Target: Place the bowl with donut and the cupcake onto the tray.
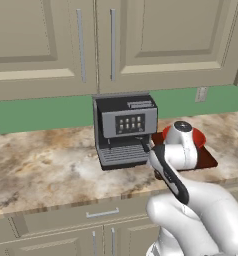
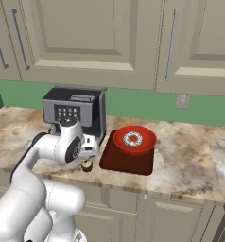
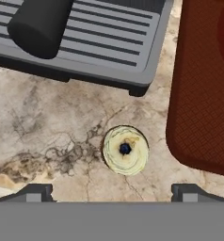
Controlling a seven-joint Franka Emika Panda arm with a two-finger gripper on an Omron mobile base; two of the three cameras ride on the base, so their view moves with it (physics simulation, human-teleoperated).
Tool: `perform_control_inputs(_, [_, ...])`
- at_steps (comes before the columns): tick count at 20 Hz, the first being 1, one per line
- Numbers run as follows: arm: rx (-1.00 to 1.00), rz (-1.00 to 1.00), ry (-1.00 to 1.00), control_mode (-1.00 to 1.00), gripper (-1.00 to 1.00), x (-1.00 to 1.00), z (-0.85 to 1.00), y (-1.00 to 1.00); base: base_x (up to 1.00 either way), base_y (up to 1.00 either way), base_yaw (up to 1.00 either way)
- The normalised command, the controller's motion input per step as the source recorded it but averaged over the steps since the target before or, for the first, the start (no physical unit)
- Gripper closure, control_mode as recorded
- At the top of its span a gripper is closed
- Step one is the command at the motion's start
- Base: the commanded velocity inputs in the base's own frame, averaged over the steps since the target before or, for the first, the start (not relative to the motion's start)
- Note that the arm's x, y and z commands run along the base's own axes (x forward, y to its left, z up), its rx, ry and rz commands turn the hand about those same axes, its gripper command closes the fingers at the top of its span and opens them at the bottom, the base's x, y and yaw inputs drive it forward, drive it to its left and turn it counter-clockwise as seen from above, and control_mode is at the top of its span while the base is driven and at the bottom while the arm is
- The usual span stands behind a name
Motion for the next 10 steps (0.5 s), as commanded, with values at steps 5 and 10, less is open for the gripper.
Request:
perform_control_inputs(5, [-0.02,-0.03,-0.17,-1.00,-1.00,0.12,-0.60,0.00,0.00,0.00,0.00])
perform_control_inputs(10, [0.00,0.00,0.00,-1.00,-1.00,-0.03,-0.13,0.00,0.00,0.00,0.00])
